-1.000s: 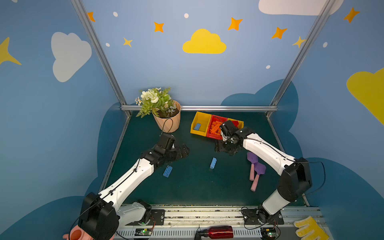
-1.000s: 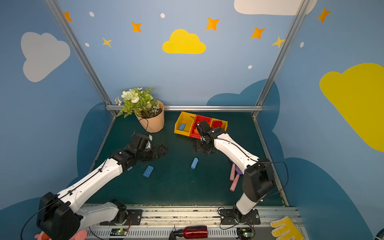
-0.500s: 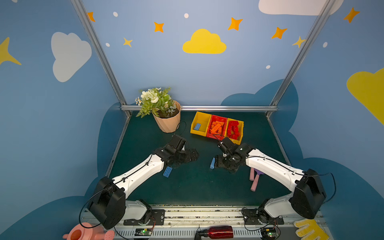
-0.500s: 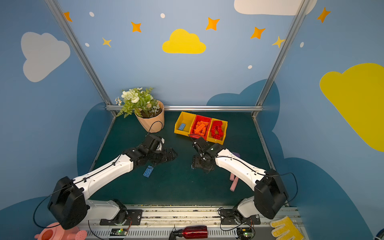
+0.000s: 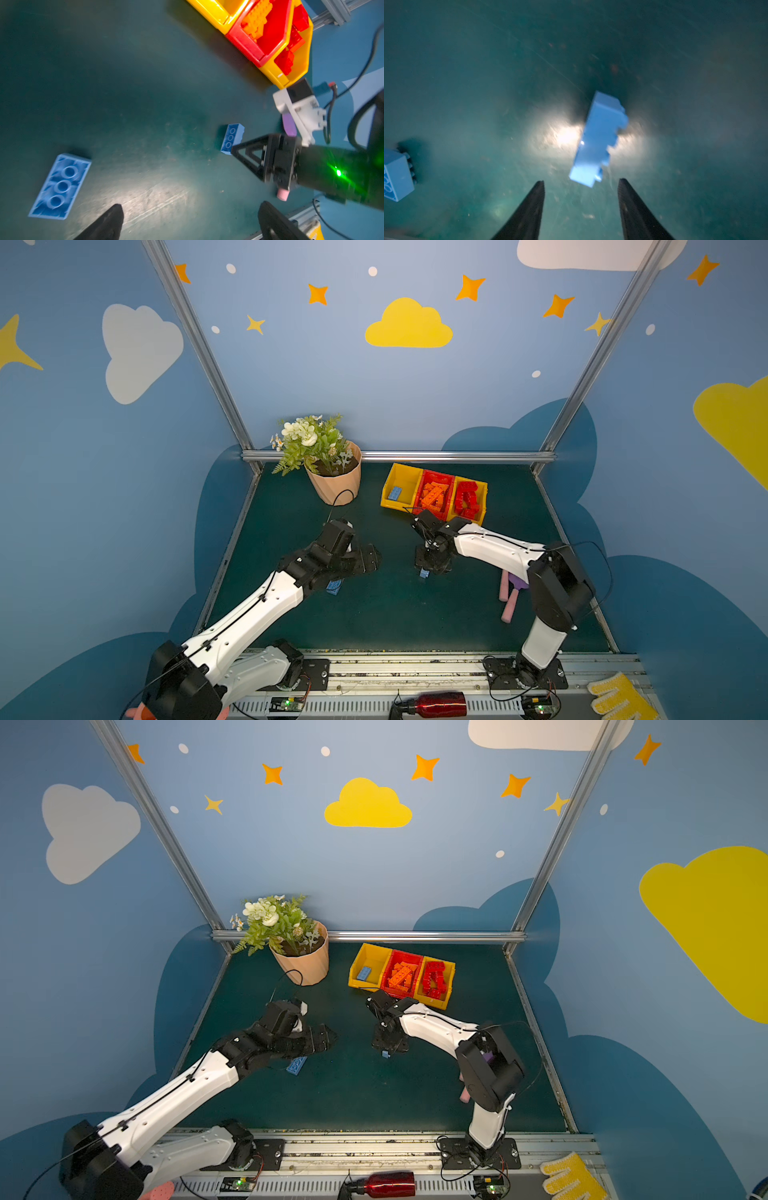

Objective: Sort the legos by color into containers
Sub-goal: 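Lift the blue 2x4 brick into the yellow bin and open the right gripper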

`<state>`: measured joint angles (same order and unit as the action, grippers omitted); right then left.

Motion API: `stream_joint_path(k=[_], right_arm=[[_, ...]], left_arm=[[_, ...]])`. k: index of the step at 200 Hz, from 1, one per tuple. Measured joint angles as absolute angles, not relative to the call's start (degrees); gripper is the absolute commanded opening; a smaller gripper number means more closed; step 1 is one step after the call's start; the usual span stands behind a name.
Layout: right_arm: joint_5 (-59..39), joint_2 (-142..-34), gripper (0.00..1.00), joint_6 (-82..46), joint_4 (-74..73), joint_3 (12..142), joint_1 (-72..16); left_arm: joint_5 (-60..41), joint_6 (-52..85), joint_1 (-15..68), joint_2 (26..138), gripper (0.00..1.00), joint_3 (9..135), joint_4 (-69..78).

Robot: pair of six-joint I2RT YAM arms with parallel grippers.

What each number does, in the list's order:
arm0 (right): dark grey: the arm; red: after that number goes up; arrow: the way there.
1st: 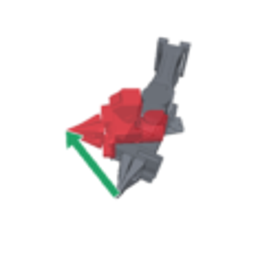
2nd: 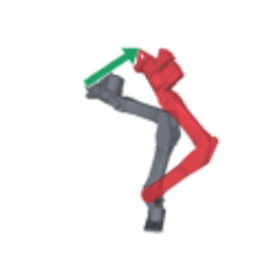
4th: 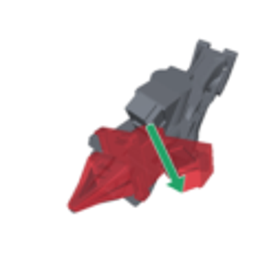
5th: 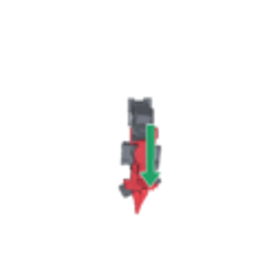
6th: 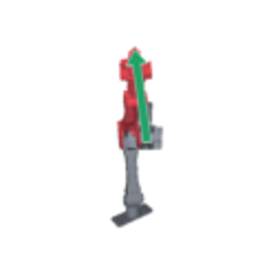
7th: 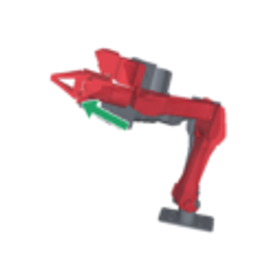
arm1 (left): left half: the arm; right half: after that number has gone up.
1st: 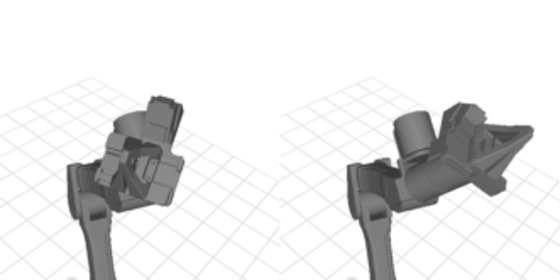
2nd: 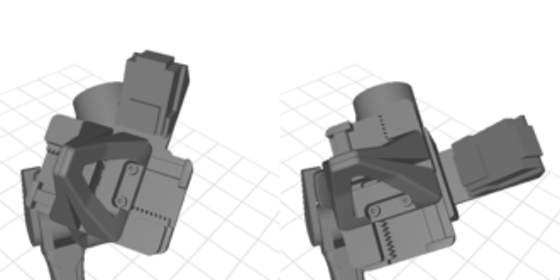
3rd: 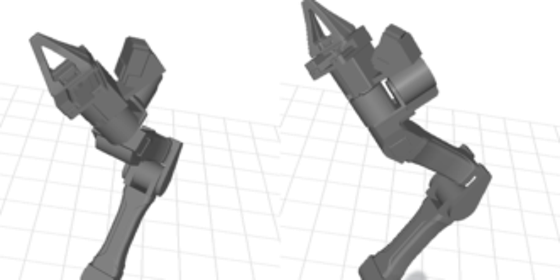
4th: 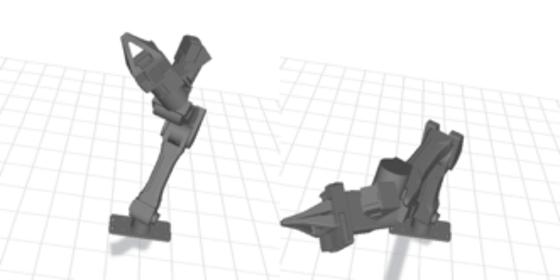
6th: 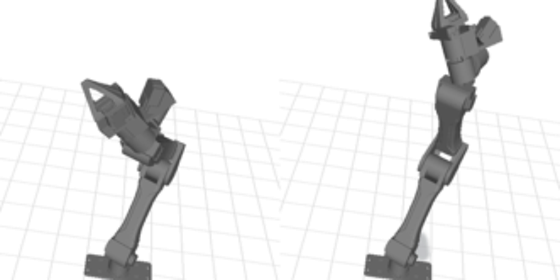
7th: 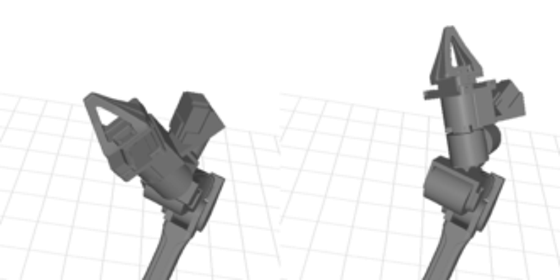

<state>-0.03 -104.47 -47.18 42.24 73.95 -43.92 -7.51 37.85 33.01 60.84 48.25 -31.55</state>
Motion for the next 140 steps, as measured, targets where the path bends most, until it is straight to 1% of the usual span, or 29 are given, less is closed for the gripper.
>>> stream_joint_path(k=[14,48,69,86,99,128,140], right_arm=[[-0.01,-107.09,0.44,-47.09,42.61,76.16,-43.48],[-0.12,-109.65,0.43,-46.83,44.84,79.44,-42.39],[-0.1,-110.21,0.43,-46.28,45.91,80.07,-42.15],[-0.12,-111.02,0.39,-46.06,46.37,80.29,-41.95],[-0.49,-112.44,0.33,-45.91,46.41,80.29,-41.76],[-1.34,-114.72,0.16,-44.93,46.59,80.73,-41.32],[-1.52,-114.76,0.13,-44.31,46.61,81.12,-41.21]], left_arm=[[-6.33,37.69,32.42,58.33,1.0,47.75,-32.67],[-4.38,36.99,30.15,53.8,1.0,47.44,-35.09],[-3.97,36.64,28.47,52.95,1.0,47.44,-36.29],[-3.99,36.42,27.27,53.06,1.0,47.44,-36.73],[-4.01,36.21,26.57,53.39,1.0,47.44,-36.75],[-4.27,35.68,25.47,55.11,1.0,47.44,-36.71],[-4.43,35.46,25.1,55.83,1.0,47.44,-36.71]])
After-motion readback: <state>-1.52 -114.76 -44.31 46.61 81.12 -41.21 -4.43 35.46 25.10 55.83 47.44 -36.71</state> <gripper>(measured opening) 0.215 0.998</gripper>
